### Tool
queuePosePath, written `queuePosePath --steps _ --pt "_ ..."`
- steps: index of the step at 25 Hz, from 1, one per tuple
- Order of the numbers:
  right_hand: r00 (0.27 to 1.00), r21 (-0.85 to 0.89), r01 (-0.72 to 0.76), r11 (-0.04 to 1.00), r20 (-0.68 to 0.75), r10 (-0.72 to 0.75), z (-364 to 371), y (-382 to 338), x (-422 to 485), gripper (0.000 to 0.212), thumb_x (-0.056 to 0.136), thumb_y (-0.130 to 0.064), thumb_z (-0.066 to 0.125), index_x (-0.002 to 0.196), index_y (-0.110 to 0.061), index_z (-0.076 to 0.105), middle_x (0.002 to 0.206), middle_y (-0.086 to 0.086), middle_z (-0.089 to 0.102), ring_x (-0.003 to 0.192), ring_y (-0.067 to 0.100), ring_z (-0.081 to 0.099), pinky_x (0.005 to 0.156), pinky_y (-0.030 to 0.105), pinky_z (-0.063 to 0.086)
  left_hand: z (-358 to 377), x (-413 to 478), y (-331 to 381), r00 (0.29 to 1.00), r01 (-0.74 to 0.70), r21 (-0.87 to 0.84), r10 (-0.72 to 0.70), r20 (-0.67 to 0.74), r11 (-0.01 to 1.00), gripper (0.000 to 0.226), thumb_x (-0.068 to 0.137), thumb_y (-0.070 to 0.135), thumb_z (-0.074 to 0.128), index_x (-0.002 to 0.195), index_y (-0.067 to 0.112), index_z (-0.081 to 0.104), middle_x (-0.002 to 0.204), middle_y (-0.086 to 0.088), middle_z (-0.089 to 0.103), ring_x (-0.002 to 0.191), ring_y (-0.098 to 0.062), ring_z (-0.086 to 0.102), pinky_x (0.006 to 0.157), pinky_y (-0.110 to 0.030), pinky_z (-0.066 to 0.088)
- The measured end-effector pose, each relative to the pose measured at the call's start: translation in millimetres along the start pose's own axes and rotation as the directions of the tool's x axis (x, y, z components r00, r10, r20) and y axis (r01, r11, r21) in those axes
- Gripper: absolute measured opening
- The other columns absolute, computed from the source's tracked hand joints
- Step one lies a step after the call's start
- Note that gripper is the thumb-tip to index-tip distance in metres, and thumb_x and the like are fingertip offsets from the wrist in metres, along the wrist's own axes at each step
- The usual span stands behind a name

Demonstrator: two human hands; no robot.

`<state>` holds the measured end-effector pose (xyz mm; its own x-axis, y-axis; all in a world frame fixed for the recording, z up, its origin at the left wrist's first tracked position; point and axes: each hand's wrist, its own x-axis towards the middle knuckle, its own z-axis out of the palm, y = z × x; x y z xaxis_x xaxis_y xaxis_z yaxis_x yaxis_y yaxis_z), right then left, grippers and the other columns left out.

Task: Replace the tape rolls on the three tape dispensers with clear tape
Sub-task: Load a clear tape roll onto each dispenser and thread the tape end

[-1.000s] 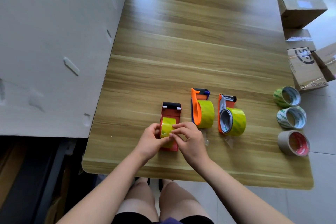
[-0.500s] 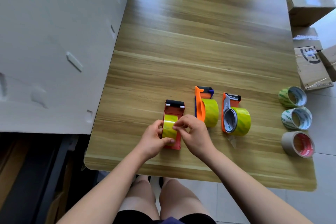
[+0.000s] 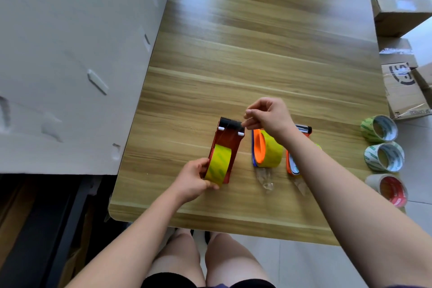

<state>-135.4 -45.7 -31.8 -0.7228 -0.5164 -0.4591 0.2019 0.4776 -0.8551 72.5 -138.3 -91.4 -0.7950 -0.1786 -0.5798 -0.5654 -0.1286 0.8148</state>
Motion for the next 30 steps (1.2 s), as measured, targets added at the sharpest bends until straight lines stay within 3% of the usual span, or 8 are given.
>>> queuePosePath --steps 4,7,9,15,18,21,26,30 --pt "0.992 -0.141 -0.074 0.987 0.087 0.087 6 -7 10 0.023 0.088 0.009 0.052 0.07 -0.005 0.052 0.066 0.016 0.06 0.042 0.013 0.065 0.046 0.026 0.055 -6 4 9 0.995 0.096 -0.1 -0.092 0.043 0.99 0.052 0.069 -0.007 0.074 0.115 0.012 0.058 0.099 -0.004 0.069 0.088 -0.013 0.066 0.075 -0.021 0.053" --pt "0.989 -0.169 -0.138 0.976 0.023 0.144 7 -5 17 0.024 0.088 0.01 0.051 0.069 -0.004 0.051 0.065 0.017 0.058 0.038 0.013 0.063 0.042 0.024 0.053 4 10 22 0.98 0.199 -0.134 -0.201 -0.003 0.971 0.02 0.079 0.031 0.071 0.088 0.016 0.063 0.076 0.003 0.064 0.068 -0.011 0.058 0.058 -0.018 0.043" --pt "0.975 -0.199 -0.223 0.954 -0.05 0.217 3 1 23 0.023 0.088 0.011 0.049 0.069 -0.001 0.051 0.063 0.019 0.058 0.037 0.016 0.062 0.044 0.027 0.054 9 18 25 0.969 0.231 -0.082 -0.237 -0.065 0.969 0.029 0.082 0.042 0.064 0.08 0.014 0.061 0.072 -0.002 0.058 0.064 -0.015 0.051 0.056 -0.024 0.04" --pt "0.949 -0.289 -0.312 0.905 -0.141 0.282 -5 11 25 0.022 0.087 0.014 0.046 0.069 0.005 0.054 0.058 0.022 0.058 0.05 0.027 0.066 0.058 0.037 0.06 6 22 37 0.966 0.258 -0.105 -0.257 0.018 0.961 0.014 0.088 0.012 0.059 0.092 0.0 0.066 0.087 -0.019 0.067 0.08 -0.028 0.062 0.08 -0.042 0.053" --pt "0.953 -0.214 -0.294 0.932 -0.145 0.267 -10 10 24 0.023 0.088 0.013 0.048 0.069 0.002 0.055 0.061 0.021 0.058 0.04 0.019 0.063 0.048 0.029 0.057 -1 9 29 0.971 0.221 -0.066 -0.212 0.113 0.973 0.023 0.087 -0.003 0.055 0.109 -0.006 0.06 0.101 -0.019 0.066 0.089 -0.025 0.062 0.078 -0.032 0.053" --pt "0.957 -0.201 -0.283 0.938 -0.126 0.261 -21 5 21 0.02 0.087 0.012 0.052 0.071 0.001 0.058 0.062 0.024 0.061 0.044 0.019 0.065 0.05 0.03 0.057 -2 -14 16 0.974 0.172 -0.243 -0.129 0.184 0.955 0.037 0.075 0.003 0.066 0.111 -0.002 0.06 0.099 -0.011 0.069 0.087 -0.017 0.065 0.072 -0.024 0.053" --pt "0.96 -0.208 -0.28 0.937 -0.088 0.268 -27 3 5 0.016 0.087 0.012 0.051 0.075 0.003 0.056 0.061 0.023 0.061 0.041 0.017 0.064 0.048 0.029 0.056 21 -23 22 0.987 0.139 -0.213 -0.154 -0.055 0.967 0.022 0.08 0.018 0.071 0.095 0.003 0.065 0.077 -0.009 0.07 0.065 -0.013 0.065 0.057 -0.02 0.052" --pt "0.952 -0.209 -0.3 0.931 -0.135 0.276 -34 2 1 0.015 0.086 0.013 0.052 0.075 0.005 0.058 0.066 0.023 0.061 0.042 0.018 0.065 0.048 0.028 0.057 21 -31 31 0.995 0.1 -0.216 -0.103 -0.005 0.971 0.022 0.086 0.006 0.061 0.107 0.003 0.06 0.084 -0.013 0.071 0.069 -0.009 0.069 0.059 -0.021 0.055"
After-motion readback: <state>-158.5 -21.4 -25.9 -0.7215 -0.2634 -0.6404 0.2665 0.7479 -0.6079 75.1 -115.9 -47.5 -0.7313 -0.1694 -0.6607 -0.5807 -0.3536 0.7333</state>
